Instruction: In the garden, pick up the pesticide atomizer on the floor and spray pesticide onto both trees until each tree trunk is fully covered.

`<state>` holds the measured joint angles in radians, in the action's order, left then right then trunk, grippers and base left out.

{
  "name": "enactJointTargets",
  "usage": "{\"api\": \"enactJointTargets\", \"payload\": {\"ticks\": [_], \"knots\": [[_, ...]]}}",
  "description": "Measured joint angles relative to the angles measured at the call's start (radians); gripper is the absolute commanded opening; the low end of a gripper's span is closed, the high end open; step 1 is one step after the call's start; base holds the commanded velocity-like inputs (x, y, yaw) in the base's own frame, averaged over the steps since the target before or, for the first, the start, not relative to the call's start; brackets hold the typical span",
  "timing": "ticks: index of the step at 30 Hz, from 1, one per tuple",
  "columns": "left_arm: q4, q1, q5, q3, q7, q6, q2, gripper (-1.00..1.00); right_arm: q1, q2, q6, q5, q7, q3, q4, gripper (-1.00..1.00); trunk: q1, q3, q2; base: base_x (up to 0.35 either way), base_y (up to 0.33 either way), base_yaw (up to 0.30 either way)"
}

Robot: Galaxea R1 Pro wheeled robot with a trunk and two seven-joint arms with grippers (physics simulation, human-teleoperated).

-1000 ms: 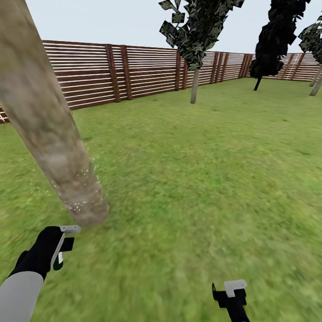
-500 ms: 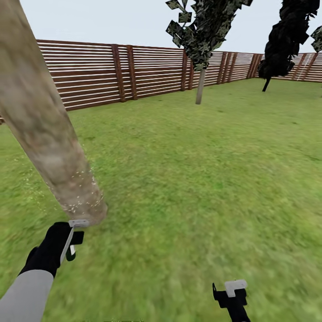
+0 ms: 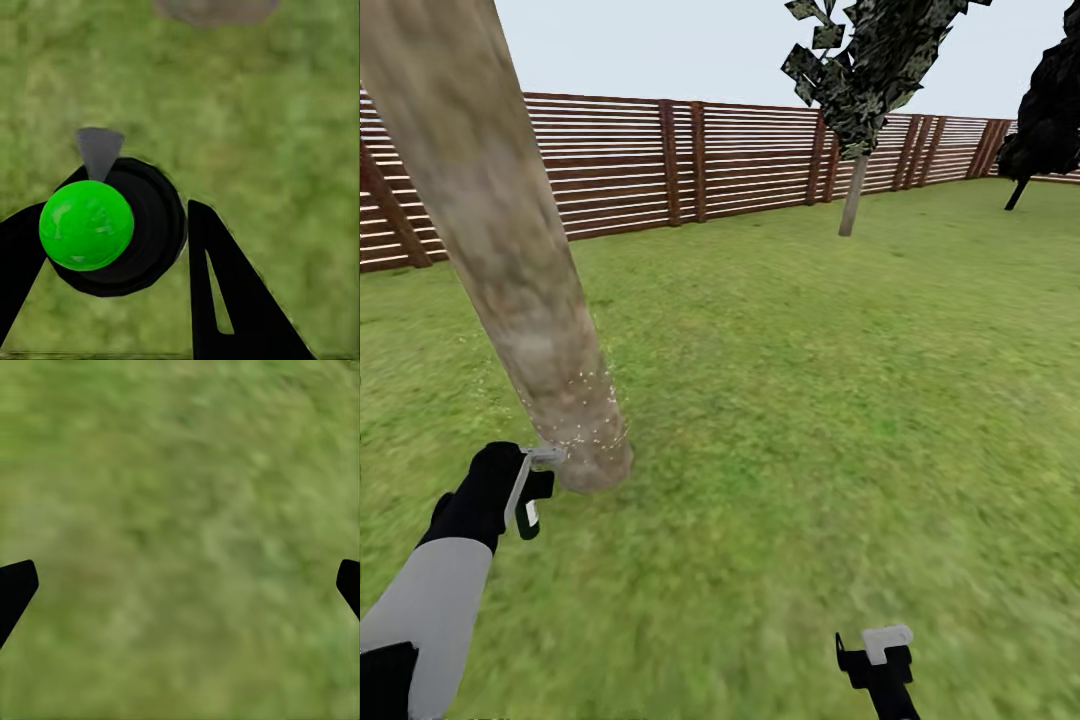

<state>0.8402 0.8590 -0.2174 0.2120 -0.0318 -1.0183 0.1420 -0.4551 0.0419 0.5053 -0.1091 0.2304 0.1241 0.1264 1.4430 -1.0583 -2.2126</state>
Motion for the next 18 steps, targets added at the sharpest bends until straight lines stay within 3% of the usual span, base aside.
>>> {"api": "enactJointTargets", "payload": {"ticks": [4,9,13,18], "knots": [[-0.017,-0.010,-0.009,-0.003,0.000,-0.003,0.000,-1.00,0.000,0.002,0.000,0.000,0.000,0.000,0.000,1.00,0.000,0.000,0.000,0.022,-0.024,0.003],[-0.015,-0.003,-0.012,-0.003,0.000,-0.002,0.006,-1.00,0.000,0.002,0.000,0.000,-0.001,0.000,0.000,1.00,0.000,0.000,0.000,0.062,-0.245,0.000],[-0.013,0.002,-0.012,-0.003,0.000,-0.002,0.001,-1.00,0.000,0.002,0.000,0.000,-0.001,0.000,0.000,1.00,0.000,0.000,0.000,-0.209,-0.221,0.000],[0.063,0.005,-0.013,-0.003,0.000,-0.004,-0.004,-1.00,0.000,0.001,0.000,0.001,-0.002,0.000,0.000,1.00,0.000,0.000,0.000,-0.121,-0.082,0.145]]}}
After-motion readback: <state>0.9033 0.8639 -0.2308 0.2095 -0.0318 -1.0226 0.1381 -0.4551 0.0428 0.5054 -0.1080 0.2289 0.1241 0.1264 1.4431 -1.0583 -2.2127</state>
